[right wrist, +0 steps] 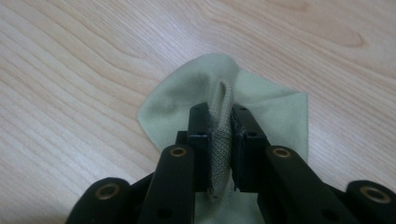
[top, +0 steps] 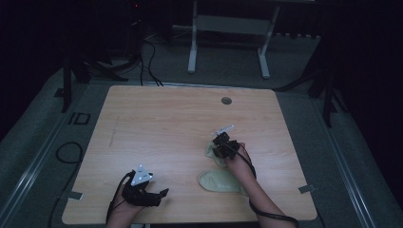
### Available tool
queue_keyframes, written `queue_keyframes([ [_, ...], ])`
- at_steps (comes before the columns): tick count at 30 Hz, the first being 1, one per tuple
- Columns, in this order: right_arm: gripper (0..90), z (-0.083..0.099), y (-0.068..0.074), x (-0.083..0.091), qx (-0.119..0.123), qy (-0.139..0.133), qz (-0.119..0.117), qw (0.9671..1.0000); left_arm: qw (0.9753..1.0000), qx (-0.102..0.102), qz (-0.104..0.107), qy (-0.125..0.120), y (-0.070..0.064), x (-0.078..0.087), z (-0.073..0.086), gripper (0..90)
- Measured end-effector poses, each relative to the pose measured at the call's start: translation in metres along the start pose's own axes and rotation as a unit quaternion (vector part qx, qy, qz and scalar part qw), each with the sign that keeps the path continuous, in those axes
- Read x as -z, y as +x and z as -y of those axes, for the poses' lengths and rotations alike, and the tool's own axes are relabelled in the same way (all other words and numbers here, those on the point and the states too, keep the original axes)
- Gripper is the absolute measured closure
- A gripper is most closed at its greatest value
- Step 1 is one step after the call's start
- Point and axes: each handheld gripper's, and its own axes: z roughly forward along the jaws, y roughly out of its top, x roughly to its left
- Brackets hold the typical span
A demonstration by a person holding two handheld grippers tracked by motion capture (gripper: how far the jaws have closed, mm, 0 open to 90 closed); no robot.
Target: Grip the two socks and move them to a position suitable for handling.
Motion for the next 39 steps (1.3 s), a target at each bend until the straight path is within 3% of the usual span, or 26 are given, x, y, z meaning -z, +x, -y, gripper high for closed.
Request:
queue_keyframes([
  [5, 61.7, 0.003, 0.007, 0.000, 0.010, -0.007, -0.004, 0.9999, 0.9998, -0.011, 0.014, 0.001, -0.006, -0.009, -0.012, 14.1],
  [9, 54.8, 0.004, 0.008, 0.000, 0.005, -0.011, -0.009, 0.9999, 0.9993, -0.026, 0.026, -0.001, -0.009, -0.017, -0.025, 14.0],
  [13, 52.5, 0.003, 0.006, 0.005, -0.001, -0.014, -0.018, 0.9997, 0.9987, -0.045, 0.023, -0.009, -0.013, -0.023, -0.040, 14.8],
  [18, 60.4, 0.004, 0.002, 0.027, -0.008, -0.040, -0.032, 0.9987, 0.9972, -0.066, 0.029, -0.020, -0.016, -0.035, -0.064, 25.9],
  [23, 63.8, 0.013, 0.013, 0.040, 0.020, -0.040, -0.048, 0.9978, 0.9938, -0.092, 0.056, -0.028, -0.019, -0.051, -0.093, 58.9],
  [27, 64.1, 0.019, 0.022, 0.033, 0.037, -0.028, -0.049, 0.9977, 0.9918, -0.105, 0.071, -0.018, -0.023, -0.074, -0.114, 74.7],
  [28, 64.1, 0.019, 0.022, 0.033, 0.037, -0.028, -0.049, 0.9977, 0.9918, -0.105, 0.071, -0.018, -0.023, -0.074, -0.114, 76.7],
  [32, 66.5, 0.024, 0.023, 0.023, 0.048, -0.012, -0.043, 0.9978, 0.9907, -0.119, 0.064, 0.013, -0.029, -0.104, -0.127, 82.4],
  [36, 75.5, 0.029, 0.020, 0.017, 0.049, -0.007, -0.042, 0.9979, 0.9885, -0.135, 0.056, 0.041, -0.030, -0.126, -0.133, 86.9],
  [39, 81.2, 0.029, 0.017, 0.017, 0.042, -0.008, -0.044, 0.9981, 0.9888, -0.131, 0.046, 0.053, -0.026, -0.136, -0.134, 86.9],
])
